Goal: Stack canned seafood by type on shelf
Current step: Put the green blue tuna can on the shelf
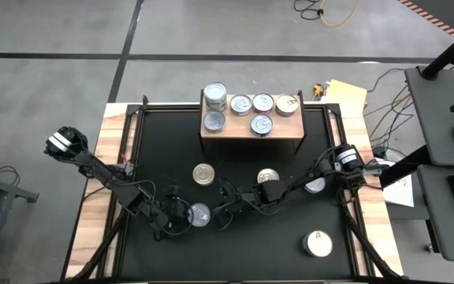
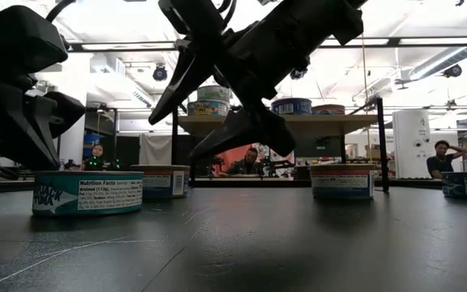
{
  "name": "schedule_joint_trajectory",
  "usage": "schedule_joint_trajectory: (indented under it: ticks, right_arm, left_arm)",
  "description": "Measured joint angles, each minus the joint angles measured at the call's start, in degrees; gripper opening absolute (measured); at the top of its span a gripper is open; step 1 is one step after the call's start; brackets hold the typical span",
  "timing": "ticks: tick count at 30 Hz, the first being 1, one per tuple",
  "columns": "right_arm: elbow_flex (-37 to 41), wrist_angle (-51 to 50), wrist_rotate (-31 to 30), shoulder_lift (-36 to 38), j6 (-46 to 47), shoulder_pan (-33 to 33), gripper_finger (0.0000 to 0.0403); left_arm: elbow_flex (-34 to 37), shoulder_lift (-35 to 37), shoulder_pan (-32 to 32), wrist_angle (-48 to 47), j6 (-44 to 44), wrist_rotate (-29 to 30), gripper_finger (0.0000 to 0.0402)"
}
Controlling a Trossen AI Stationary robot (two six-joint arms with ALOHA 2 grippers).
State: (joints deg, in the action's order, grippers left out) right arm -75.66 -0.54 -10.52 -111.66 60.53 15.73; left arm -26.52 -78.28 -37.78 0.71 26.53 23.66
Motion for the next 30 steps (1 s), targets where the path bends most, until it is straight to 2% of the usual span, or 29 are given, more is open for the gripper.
schedule_joint_trajectory:
  ticks: [14, 30]
  right_arm:
    - [0.02, -0.06, 0.20, 0.00, -1.20, 0.13, 0.0287]
    - [0.04, -0.04, 0.46, 0.00, -0.55, 0.13, 0.0309]
  left_arm:
    - [1.72, -0.44, -3.71, -2.30, 4.54, 3.49, 0.0000]
    - [2.05, -0.46, -3.80, 0.04, 7.05, 4.37, 0.0000]
